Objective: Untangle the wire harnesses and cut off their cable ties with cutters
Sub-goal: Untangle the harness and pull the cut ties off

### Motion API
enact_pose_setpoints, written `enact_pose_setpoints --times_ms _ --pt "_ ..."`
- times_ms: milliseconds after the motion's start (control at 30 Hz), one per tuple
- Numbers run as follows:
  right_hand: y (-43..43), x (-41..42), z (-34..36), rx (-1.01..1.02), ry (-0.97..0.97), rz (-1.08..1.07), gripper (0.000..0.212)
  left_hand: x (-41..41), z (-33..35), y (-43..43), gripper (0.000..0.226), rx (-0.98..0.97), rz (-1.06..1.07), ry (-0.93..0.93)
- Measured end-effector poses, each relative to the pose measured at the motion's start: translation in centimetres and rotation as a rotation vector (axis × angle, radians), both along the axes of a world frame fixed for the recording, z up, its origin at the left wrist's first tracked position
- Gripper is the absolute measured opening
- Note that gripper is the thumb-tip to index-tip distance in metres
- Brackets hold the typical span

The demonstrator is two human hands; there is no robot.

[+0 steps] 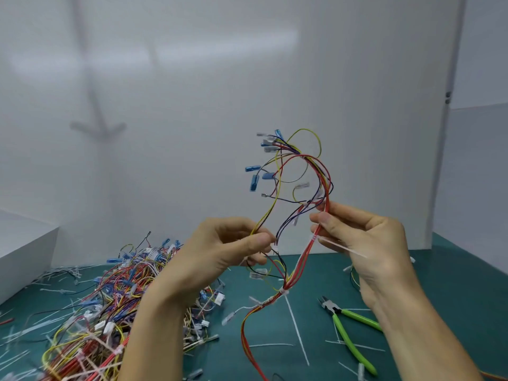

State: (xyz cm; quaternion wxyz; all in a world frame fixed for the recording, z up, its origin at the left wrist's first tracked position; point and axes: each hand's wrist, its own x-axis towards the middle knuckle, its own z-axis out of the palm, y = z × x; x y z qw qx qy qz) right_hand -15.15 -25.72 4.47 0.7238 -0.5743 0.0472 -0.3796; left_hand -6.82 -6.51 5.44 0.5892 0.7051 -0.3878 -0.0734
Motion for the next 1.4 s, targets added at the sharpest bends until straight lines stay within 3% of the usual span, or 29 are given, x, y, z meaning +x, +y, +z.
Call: enact_pose_setpoints --times_ms 300,500,567,733,800,933,1133,1267,1400 --pt "-0.1 -0.1 0.0 0.051 0.02 -0.011 0.013 0.8 -0.3 1.1 0.017 -0.065 0.068 0.015" --pt "-0.3 0.0 0.0 0.081 0.007 -0.02 0.013 1.2 -0.3 1.0 0.022 -0.09 0.125 -0.009" --pt "-0.5 -0.1 -0.1 0.097 -0.004 -0.016 0.013 1.4 -0.5 1.0 0.019 -0.013 0.158 -0.041" --pt "-0.9 0.0 -0.2 0.145 -0.025 -0.014 0.013 1.3 -1.3 0.1 0.014 0.469 0.062 -0.167" --pt "-1.0 0.0 -0.3 0.169 -0.03 -0.018 0.013 0.9 -1.5 -0.6 0.02 0.52 -0.011 -0.153" --pt "-1.0 0.2 -0.4 0.224 -0.024 -0.027 0.013 0.2 -1.4 -1.6 0.028 0.346 -0.13 0.078" --pt "-0.7 0.5 -0.5 0.273 -0.014 -0.003 0.012 0.0 -1.9 -2.4 0.059 0.364 -0.247 0.071" --pt "-0.8 0.6 -0.6 0.29 -0.002 0.024 0.012 -0.1 -2.1 -3.3 0.036 0.334 -0.21 0.001" --pt "-1.1 0.7 -0.6 0.329 -0.013 0.13 0.023 0.1 -1.9 -3.2 0.017 0.165 -0.155 0.063"
